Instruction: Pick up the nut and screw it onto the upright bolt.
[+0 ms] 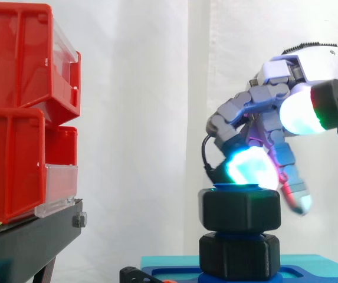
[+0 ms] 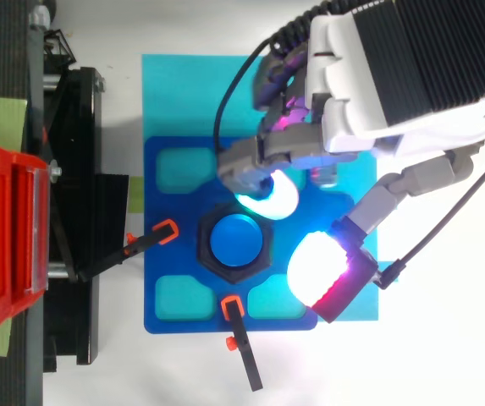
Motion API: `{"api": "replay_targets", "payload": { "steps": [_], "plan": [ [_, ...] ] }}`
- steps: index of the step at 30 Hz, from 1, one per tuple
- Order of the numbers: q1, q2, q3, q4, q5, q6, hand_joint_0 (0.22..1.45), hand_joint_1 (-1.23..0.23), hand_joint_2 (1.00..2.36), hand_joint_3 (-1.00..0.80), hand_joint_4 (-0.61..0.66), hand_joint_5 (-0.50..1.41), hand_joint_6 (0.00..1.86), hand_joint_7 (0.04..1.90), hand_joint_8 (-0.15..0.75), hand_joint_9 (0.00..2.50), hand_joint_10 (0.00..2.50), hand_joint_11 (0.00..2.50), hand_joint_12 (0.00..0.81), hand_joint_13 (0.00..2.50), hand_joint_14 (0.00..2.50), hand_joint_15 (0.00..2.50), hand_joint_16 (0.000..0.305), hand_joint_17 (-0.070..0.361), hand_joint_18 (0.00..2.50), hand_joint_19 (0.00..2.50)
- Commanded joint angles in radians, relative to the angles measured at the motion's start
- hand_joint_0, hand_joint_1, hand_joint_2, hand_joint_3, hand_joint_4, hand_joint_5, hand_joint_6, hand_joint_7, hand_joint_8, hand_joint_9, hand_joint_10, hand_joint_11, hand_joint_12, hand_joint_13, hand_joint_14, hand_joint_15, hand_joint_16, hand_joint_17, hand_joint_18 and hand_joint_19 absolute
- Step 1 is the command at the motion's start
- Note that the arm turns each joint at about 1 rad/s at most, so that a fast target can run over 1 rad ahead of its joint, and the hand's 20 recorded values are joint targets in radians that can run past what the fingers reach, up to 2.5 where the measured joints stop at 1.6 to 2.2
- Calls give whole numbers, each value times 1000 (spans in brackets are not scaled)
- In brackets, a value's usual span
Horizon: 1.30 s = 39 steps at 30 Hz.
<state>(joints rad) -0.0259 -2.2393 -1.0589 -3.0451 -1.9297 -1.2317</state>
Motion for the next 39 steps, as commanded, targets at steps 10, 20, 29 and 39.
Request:
{"api": "replay_targets", "payload": {
  "steps": [10,20,29,39],
  "plan": [
    [-14,1,86,-83,-14,-15,504,-301,1000,-500,51,85,501,1414,240,1780,10,218,260,1254,8,208,33,73,1007,516],
    [-22,0,145,-90,-14,-15,494,-304,1000,-500,234,-50,504,927,230,1422,7,183,307,993,7,191,39,88,780,489],
    [-5,-2,108,-12,-6,-11,469,-308,1000,-500,158,-118,502,656,225,942,0,0,326,616,0,29,41,93,394,300],
    [34,-2,2,115,38,44,455,-301,1000,-500,114,-148,501,585,209,647,0,0,339,434,0,0,42,95,156,121]
  ]
}}
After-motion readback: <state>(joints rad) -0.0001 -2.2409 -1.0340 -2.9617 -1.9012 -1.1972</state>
